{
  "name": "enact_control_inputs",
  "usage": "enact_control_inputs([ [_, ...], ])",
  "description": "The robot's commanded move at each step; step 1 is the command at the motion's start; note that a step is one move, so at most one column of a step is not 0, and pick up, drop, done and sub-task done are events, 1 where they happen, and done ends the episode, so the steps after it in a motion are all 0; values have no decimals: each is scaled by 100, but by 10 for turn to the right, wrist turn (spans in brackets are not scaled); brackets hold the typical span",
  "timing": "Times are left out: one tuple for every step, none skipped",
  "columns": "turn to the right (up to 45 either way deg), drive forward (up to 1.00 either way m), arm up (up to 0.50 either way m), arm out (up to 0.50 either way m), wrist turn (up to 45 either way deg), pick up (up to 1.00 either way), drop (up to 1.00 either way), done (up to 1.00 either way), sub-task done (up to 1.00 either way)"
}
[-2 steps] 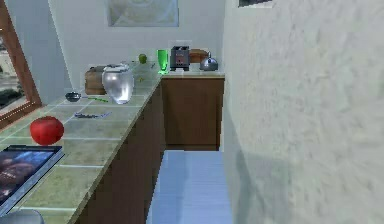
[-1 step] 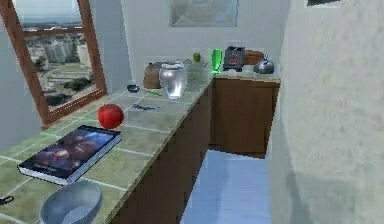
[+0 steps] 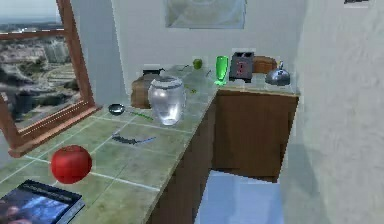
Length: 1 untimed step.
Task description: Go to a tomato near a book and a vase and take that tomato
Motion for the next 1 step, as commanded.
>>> enact_control_inputs([
  [-450,0,0,0,0,0,0,0,0],
])
